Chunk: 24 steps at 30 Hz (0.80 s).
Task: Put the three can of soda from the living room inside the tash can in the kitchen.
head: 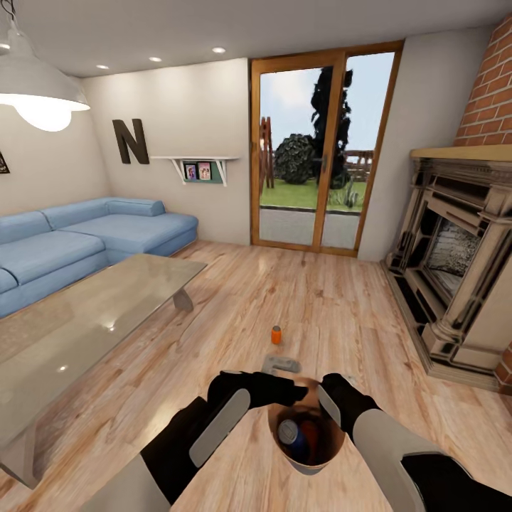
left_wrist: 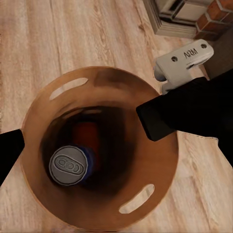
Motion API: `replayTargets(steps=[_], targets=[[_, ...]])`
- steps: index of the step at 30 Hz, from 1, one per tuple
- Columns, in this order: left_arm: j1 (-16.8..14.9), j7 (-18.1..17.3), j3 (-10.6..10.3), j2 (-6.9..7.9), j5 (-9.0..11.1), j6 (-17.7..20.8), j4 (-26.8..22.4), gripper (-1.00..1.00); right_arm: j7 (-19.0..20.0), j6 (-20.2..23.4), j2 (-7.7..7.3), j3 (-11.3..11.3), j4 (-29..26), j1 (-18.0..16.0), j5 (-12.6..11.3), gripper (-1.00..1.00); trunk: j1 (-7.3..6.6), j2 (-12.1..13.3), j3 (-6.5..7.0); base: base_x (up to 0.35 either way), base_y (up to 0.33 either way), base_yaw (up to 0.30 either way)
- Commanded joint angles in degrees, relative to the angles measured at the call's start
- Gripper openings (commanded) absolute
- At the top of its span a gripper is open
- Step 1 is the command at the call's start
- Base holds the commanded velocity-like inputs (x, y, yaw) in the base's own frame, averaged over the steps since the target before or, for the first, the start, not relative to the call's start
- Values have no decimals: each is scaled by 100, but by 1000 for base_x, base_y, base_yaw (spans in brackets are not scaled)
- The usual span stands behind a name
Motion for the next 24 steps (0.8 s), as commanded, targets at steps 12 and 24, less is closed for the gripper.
replayTargets(steps=[12, 24], targets=[[3, 0, 14, 308, -6, 31, -28, 100, 24, -6, -221, -7, -10, -6, 2, -100, 0, 0, 1, 0, 0, 0], [1, 14, 346, 694, 1, 11, 36, 100, 16, -6, -383, -8, -10, -6, 5, -100, 0, 0, 1, 0, 0, 0]])
